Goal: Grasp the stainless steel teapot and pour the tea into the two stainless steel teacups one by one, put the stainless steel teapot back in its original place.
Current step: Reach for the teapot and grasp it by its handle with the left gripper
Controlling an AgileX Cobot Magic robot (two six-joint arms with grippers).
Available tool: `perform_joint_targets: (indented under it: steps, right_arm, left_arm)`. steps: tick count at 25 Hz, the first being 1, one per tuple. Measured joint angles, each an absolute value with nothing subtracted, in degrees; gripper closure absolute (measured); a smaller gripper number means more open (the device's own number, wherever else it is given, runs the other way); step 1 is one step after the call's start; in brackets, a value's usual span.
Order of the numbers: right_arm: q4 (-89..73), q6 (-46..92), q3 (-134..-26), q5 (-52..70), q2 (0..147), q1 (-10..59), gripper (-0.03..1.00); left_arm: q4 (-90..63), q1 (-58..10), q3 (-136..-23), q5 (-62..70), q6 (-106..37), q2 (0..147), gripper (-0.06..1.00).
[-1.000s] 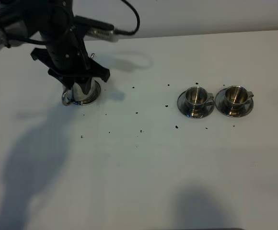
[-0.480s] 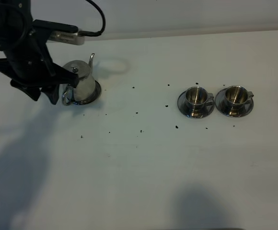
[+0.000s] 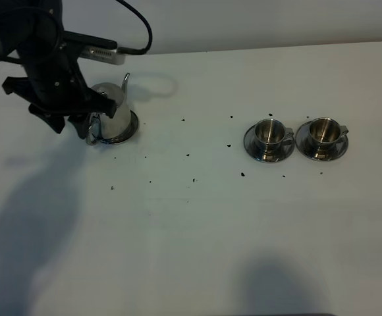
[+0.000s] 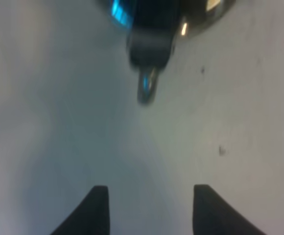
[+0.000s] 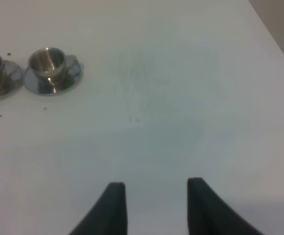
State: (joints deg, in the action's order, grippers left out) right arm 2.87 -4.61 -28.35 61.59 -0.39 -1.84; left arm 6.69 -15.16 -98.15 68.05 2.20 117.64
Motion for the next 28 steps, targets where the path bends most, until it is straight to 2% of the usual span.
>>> perform_joint_targets:
  steps: [9,22,28]
  right_arm:
    - [2.9,-4.6,-28.3,61.6,-0.4,-1.8,0.67]
    - [2.9,-4.6,-28.3,61.6,-0.4,-1.8,0.67]
    - [2.9,-4.6,-28.3,61.6,-0.4,-1.8,0.67]
  left_arm:
    - [8.8,-15.1,-101.2,68.1,-2.5,119.9,0.48]
    - [7.7,-14.1,-101.5,68.1,-5.2,122.4,0.48]
    - [7.7,-14.0,-105.6,68.1,-5.2,125.9,0.48]
